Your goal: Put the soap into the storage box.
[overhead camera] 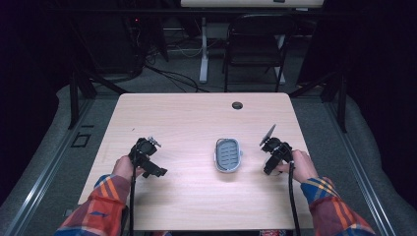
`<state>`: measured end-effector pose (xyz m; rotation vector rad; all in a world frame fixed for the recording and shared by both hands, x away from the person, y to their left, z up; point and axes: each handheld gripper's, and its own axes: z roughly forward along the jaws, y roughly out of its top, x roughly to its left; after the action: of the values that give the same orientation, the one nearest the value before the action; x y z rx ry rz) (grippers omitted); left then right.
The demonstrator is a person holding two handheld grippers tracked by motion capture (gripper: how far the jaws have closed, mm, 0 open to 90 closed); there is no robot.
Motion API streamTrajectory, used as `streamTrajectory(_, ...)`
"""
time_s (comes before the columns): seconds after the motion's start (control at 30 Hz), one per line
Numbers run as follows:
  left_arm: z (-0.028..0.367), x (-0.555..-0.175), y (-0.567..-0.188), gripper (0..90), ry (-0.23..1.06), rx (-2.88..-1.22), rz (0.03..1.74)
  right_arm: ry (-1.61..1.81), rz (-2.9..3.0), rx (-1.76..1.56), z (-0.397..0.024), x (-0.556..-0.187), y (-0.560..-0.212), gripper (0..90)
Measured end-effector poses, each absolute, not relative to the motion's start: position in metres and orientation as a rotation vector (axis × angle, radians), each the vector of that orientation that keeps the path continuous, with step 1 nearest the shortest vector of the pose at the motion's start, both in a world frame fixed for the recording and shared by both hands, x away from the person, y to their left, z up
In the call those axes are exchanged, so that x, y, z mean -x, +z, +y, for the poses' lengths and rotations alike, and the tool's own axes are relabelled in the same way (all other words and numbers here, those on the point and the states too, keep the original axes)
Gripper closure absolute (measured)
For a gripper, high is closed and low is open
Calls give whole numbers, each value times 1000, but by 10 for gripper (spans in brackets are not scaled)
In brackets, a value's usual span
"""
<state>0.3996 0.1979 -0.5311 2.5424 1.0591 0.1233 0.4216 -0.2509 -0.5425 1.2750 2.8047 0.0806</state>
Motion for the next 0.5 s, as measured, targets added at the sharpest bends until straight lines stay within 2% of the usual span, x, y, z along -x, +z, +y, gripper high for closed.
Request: streamTrajectory(0.5,198,-399,-530,0,128,-2543,1054,132,2772,-1264,-250,-416,-535,240)
